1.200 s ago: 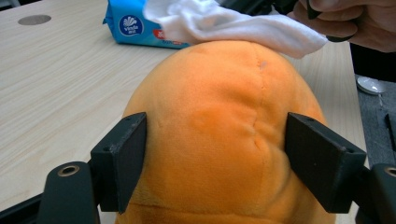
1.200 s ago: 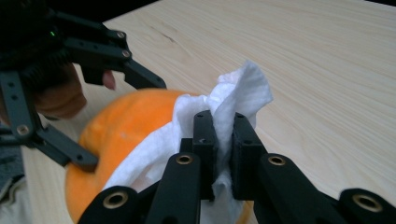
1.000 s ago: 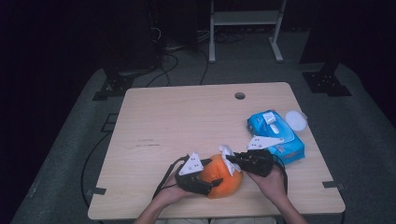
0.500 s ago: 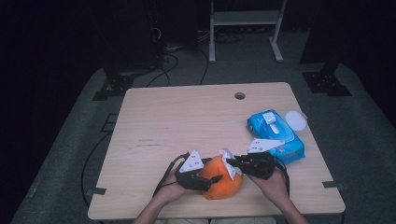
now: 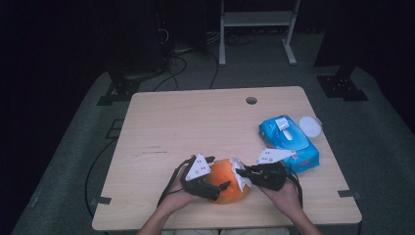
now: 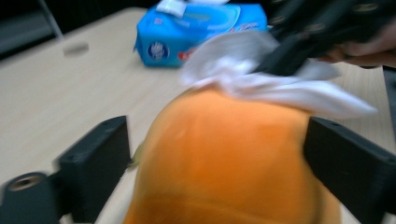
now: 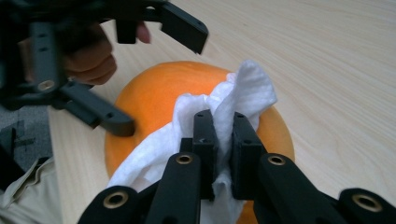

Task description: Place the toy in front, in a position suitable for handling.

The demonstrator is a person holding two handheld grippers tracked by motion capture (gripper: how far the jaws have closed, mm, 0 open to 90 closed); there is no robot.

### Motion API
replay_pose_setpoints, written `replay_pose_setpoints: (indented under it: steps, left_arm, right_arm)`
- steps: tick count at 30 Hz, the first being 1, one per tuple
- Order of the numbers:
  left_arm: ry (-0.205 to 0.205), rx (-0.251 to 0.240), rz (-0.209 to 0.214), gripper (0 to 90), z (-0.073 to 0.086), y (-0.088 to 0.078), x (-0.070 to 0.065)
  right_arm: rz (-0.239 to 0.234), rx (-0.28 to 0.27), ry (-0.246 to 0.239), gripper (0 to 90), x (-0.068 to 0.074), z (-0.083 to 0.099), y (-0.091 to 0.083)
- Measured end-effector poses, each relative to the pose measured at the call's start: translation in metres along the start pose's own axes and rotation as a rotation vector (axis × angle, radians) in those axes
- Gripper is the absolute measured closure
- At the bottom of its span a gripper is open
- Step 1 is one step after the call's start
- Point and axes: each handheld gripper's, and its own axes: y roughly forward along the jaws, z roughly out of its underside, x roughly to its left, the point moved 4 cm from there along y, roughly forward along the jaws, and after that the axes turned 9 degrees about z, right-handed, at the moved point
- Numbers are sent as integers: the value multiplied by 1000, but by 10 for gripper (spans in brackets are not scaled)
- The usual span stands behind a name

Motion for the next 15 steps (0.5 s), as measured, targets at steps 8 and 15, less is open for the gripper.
replay_pose_setpoints:
  steps: [8, 15]
  left_arm:
    - [107, 28, -57, 386, 1, 2, -7]
    - [223, 26, -136, 411, -1, -3, -8]
  right_arm:
    - [26, -17, -7, 824, 1, -4, -2]
    - [41, -64, 4, 823, 1, -12, -1]
